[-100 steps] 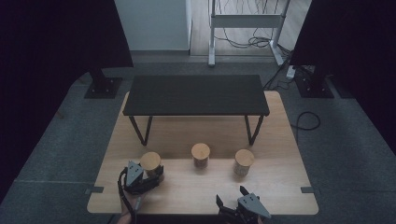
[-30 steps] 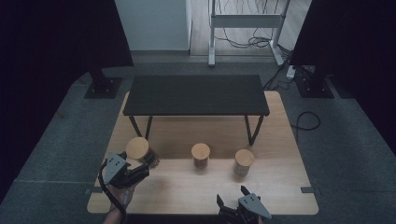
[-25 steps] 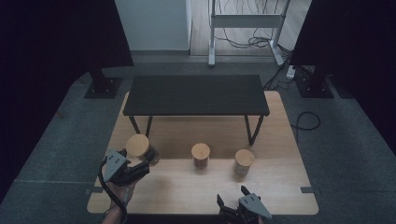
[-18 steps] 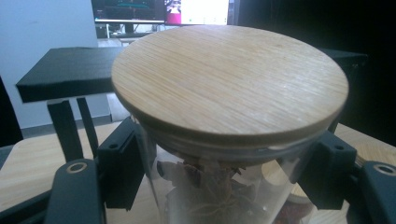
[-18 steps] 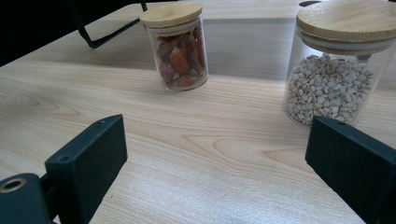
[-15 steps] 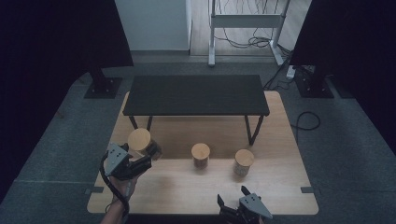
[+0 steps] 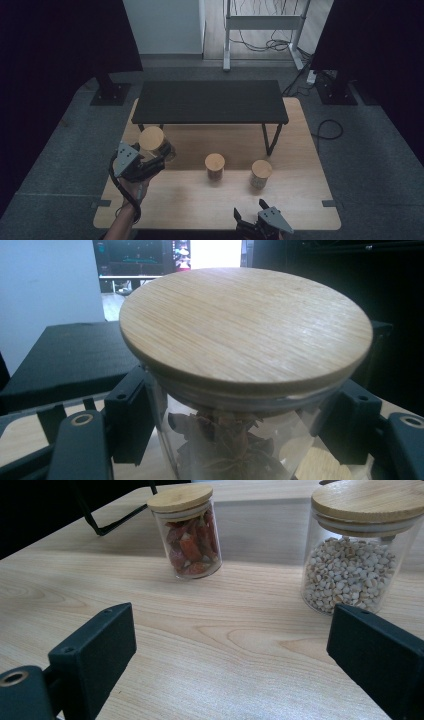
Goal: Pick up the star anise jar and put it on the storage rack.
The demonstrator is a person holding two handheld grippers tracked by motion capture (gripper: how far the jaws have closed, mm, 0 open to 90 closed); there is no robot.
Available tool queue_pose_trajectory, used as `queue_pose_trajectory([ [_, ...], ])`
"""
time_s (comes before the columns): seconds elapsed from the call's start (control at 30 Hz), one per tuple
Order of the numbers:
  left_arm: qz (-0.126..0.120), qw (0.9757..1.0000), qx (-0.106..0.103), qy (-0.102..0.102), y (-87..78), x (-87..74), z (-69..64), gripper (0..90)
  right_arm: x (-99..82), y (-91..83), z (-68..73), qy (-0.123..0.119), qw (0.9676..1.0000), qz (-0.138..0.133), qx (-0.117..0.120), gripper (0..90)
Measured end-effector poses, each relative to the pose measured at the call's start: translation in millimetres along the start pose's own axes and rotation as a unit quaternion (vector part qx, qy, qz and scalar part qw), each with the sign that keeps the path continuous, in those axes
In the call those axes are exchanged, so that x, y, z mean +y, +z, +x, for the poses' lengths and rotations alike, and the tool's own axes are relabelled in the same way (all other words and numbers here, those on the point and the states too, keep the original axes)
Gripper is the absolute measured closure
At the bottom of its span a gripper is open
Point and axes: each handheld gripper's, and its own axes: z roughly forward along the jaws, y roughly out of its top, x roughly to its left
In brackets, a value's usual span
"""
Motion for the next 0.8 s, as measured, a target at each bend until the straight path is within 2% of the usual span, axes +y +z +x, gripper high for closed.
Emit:
queue_pose_trajectory([
  [0.3, -0.01, 0.9999, -0.004, -0.006, 9.5, 8.0, 5.6, 26.6, 0.0, 0.0, -0.7, 0.002, 1.0, 0.001, 0.0, 5.0],
  [0.8, -0.02, 0.9998, -0.004, 0.006, 29.9, 28.5, 14.2, 26.7, -0.4, -1.2, -2.3, 0.009, 1.0, 0.002, -0.001, 5.0],
])
